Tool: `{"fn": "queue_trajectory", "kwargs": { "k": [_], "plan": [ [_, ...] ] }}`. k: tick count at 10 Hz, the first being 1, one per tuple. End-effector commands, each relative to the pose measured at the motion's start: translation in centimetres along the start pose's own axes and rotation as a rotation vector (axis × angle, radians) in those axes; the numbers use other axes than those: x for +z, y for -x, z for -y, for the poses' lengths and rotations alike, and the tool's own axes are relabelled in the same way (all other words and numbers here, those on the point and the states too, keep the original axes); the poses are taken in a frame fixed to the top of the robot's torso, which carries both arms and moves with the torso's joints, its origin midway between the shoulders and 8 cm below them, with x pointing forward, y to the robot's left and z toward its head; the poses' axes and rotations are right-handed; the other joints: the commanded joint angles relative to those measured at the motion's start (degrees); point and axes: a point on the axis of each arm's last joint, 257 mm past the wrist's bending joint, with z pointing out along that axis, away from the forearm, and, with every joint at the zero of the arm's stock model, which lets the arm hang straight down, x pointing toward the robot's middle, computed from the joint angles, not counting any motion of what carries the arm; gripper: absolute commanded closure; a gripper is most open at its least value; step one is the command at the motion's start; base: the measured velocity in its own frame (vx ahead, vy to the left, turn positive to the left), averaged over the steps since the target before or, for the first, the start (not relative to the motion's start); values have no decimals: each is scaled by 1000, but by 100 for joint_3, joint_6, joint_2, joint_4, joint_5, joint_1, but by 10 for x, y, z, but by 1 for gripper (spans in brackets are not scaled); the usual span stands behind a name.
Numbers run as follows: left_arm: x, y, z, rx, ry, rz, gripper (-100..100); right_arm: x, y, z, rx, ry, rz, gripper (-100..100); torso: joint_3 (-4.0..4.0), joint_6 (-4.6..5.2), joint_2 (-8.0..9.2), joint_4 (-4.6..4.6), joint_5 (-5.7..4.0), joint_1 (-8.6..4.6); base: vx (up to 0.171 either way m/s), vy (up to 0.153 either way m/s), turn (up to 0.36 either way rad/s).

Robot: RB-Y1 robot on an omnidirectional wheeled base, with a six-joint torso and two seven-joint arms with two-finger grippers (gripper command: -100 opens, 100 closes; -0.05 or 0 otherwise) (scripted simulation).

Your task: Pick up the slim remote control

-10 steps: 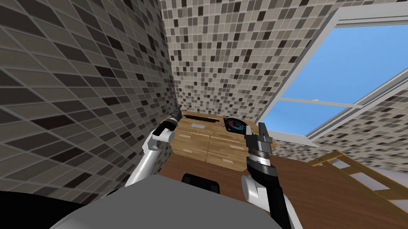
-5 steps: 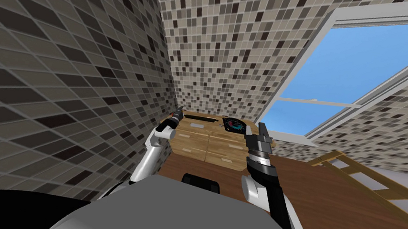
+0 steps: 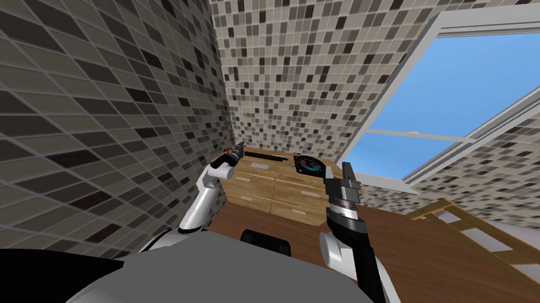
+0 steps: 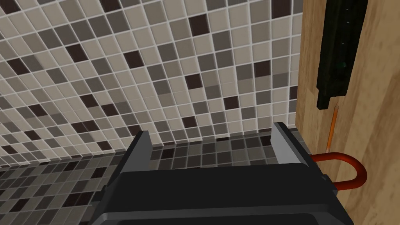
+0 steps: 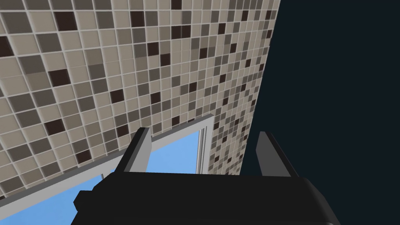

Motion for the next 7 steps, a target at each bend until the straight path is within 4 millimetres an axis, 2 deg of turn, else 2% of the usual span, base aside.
{"fn": "queue_trajectory", "kwargs": {
  "k": [1, 2, 4, 5, 7],
  "plan": [
    [1, -1, -9, 1, 42, -3, -100, 0, 0, 0, 0, 0, 0, 0, 0, 0, 0, 0, 0, 0, 4, -20, 2],
    [12, -2, -10, 3, 65, -8, -100, 0, 0, 0, 0, 0, 0, 0, 0, 0, -1, 0, 1, 6, 7, -28, 0],
    [11, -2, -23, 3, 116, -11, -100, 0, 0, 0, 0, 0, 0, 0, -2, 0, -4, -1, 0, 2, 8, -30, 0],
    [20, -3, -25, 5, 141, -16, -100, 0, 0, 0, 0, 0, 0, 0, -2, 0, -3, -1, 1, 5, 2, -36, -5],
    [18, -4, -39, 5, 197, -20, -100, 0, 0, 0, 0, 0, 0, 0, -2, 0, -3, -1, 0, 1, 7, -27, -1]
  ]
}}
